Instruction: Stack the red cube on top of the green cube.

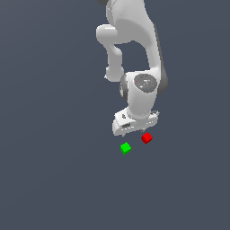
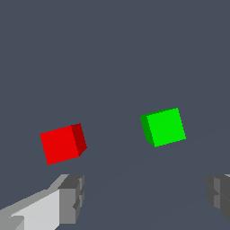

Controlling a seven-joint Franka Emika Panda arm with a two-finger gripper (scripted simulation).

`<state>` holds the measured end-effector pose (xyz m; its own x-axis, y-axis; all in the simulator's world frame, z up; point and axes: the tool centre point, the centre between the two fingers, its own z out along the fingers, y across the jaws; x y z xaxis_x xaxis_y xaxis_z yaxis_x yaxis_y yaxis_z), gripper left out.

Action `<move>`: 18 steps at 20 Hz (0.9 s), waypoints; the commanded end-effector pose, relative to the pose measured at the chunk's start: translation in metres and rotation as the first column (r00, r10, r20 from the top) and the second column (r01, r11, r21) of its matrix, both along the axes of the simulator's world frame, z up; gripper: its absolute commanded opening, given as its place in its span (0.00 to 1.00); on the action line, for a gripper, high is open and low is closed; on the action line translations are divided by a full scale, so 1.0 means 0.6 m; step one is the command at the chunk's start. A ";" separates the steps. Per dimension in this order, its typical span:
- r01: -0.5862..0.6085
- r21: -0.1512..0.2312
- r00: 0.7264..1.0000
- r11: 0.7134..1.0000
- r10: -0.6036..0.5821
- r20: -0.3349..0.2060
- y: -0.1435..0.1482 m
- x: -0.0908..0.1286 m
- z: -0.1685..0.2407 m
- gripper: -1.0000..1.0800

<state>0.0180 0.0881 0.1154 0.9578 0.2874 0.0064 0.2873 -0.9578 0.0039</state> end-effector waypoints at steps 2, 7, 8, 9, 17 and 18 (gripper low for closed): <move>-0.125 0.002 0.992 0.992 0.125 -0.003 0.071 -0.007 -0.036 0.96; -0.237 0.003 0.971 0.971 0.237 -0.006 0.134 -0.022 -0.069 0.96; -0.249 0.003 0.969 0.969 0.249 -0.007 0.140 -0.024 -0.072 0.96; -0.257 0.003 0.966 0.967 0.257 -0.007 0.145 -0.026 -0.075 0.96; -0.258 0.003 0.966 0.966 0.258 -0.008 0.146 -0.028 -0.086 0.96; -0.258 0.003 0.966 0.966 0.258 -0.008 0.146 -0.028 -0.091 0.96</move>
<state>0.0017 0.1759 0.0651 0.8513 0.5247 0.0005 0.5247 -0.8513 -0.0009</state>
